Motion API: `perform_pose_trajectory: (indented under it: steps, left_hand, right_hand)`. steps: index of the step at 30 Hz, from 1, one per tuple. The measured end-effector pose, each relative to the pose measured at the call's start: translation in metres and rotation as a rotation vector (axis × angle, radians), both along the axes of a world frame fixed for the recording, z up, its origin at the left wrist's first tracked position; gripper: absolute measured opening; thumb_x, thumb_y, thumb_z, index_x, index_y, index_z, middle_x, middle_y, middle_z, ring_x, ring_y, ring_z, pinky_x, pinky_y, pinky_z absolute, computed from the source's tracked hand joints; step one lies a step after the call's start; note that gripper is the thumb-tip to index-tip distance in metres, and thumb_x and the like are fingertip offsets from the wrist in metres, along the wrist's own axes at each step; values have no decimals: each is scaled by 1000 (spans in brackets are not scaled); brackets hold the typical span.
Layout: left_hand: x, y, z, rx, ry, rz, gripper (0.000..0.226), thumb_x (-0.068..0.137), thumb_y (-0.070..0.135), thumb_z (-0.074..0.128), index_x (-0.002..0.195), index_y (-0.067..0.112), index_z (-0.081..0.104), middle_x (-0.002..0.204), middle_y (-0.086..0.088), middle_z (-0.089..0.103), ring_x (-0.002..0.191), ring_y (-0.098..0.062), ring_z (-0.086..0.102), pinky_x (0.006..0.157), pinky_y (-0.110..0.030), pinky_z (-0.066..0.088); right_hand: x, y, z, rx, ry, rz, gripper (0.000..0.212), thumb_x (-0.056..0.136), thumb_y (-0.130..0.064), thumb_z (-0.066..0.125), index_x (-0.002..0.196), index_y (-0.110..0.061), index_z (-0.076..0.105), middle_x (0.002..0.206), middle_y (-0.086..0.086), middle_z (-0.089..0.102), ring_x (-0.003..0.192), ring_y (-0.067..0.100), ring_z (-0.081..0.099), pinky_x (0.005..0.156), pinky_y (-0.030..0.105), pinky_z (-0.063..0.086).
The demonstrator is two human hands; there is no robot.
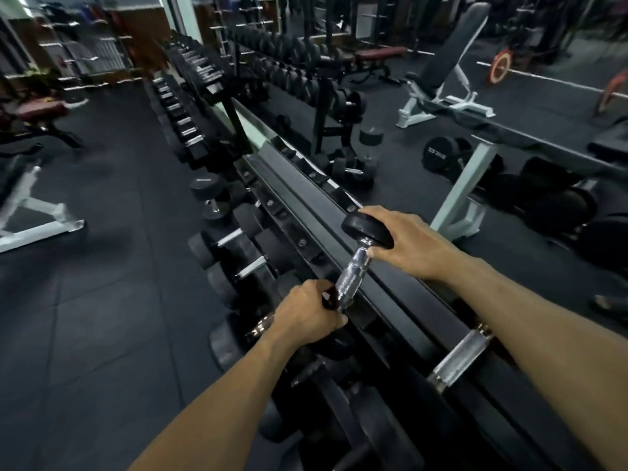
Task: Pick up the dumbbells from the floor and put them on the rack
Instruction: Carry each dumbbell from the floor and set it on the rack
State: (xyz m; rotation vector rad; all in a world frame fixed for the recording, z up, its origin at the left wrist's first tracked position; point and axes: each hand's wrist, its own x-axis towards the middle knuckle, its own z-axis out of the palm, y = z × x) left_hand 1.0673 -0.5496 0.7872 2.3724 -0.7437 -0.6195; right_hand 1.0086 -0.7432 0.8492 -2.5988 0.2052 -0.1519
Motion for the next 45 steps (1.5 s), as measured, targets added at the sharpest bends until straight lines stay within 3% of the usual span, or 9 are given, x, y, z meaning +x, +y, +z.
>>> perform_pose_trajectory:
  steps: [6,12,17,23,29,33,37,45]
  left_hand:
    - [33,-67,-31,95,60,-93,17,70,23,73,76,25,57,82,0,66,85,-22,65,72,-34,55]
    - [65,-114,-52,179,32,-132,19,71,23,74,84,25,59,89,-2,68,88,-22,65,75,-36,58]
    - [77,-129,-73,225,55,-142,21,71,26,77,79,25,57,85,2,66,90,-21,65,73,-32,54]
    - [85,-131,-78,234,50,-154,28,70,27,76,63,27,50,70,7,60,81,-19,62,65,-28,46]
    - [82,-129,-78,224,28,-167,19,73,29,76,81,25,59,85,3,66,86,-19,63,69,-30,49]
    - [78,-114,-70,113,5,-150,25,82,38,66,102,23,69,95,2,72,91,-19,66,83,-38,55]
    - [76,-78,-53,32,-76,-95,44,89,39,62,129,21,60,120,-2,65,112,-21,59,95,-35,48]
    - [56,54,-36,51,-186,11,42,91,43,59,129,24,59,119,-5,63,115,-24,57,93,-35,47]
  right_hand:
    - [19,-64,-48,38,48,-94,61,84,-22,73,135,-35,43,113,-4,66,104,21,64,96,47,50]
    - [43,-105,-84,96,62,-171,58,85,-15,72,134,-31,45,99,-4,67,90,19,66,90,40,52]
    - [64,-123,-115,122,140,-203,62,83,-18,75,137,-29,47,114,-2,67,106,21,63,97,36,49]
    - [70,-131,-117,136,227,-213,62,85,-22,74,137,-32,44,112,-7,64,107,18,60,98,36,48]
    - [70,-122,-110,75,288,-275,61,87,-25,72,139,-32,41,113,3,66,106,25,62,96,41,50]
    - [75,-110,-95,-72,362,-286,55,89,-28,66,137,-17,41,112,11,64,105,31,59,92,44,50]
    - [84,-80,-69,-286,317,-236,61,90,-38,61,142,-14,40,125,17,56,118,38,48,99,50,45]
    - [96,58,-35,-341,288,19,62,93,-38,59,146,-15,37,136,17,51,130,38,41,104,45,40]
